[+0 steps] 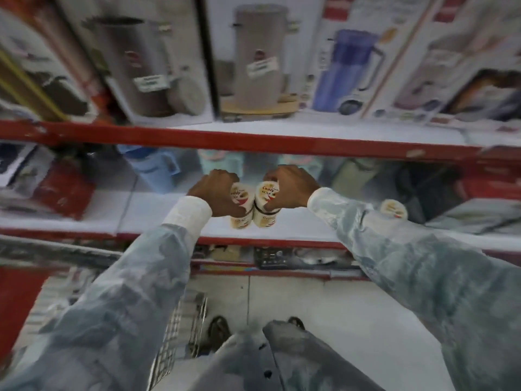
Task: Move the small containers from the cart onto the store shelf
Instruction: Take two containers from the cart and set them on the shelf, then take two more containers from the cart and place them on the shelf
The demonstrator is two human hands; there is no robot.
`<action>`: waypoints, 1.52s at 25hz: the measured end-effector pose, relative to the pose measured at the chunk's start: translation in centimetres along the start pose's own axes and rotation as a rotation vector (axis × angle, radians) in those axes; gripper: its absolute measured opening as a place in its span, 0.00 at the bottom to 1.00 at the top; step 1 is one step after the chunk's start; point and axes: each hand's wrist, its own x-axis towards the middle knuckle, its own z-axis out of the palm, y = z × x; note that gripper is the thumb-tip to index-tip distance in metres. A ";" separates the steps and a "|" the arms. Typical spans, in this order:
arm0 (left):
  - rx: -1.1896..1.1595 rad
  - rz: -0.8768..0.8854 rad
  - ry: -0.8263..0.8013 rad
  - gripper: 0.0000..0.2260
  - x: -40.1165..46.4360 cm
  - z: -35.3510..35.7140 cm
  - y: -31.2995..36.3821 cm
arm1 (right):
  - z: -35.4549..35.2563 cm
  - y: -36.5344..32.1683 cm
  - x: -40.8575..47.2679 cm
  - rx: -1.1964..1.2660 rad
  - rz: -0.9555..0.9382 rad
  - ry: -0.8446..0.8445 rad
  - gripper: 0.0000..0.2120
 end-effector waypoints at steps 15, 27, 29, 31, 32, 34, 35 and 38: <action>0.023 0.112 -0.035 0.39 7.6 8.2 18.6 | -0.2 19.3 -6.8 -0.036 0.189 0.030 0.35; 0.063 0.052 -0.077 0.42 6.8 9.3 17.0 | 0.3 17.8 -5.9 -0.159 0.141 0.019 0.43; 0.031 0.011 -0.071 0.42 6.0 8.8 15.3 | 0.0 16.1 -5.5 -0.189 0.075 0.084 0.38; -0.004 -0.049 -0.043 0.36 4.4 8.5 12.3 | 0.2 12.7 -4.6 -0.145 -0.029 0.099 0.29; -0.036 -0.097 -0.019 0.31 3.3 8.3 10.0 | 0.8 10.2 -3.7 -0.114 -0.097 0.083 0.26; -0.118 -0.218 0.022 0.26 0.4 8.0 5.4 | 2.8 4.5 -2.1 -0.065 -0.226 0.032 0.20; -0.159 -0.307 0.030 0.24 -1.9 8.0 1.9 | 4.4 0.4 -1.1 -0.059 -0.308 -0.002 0.18; -0.275 -0.480 0.062 0.21 -8.5 8.6 -6.4 | 8.1 -9.8 0.6 -0.025 -0.462 -0.115 0.14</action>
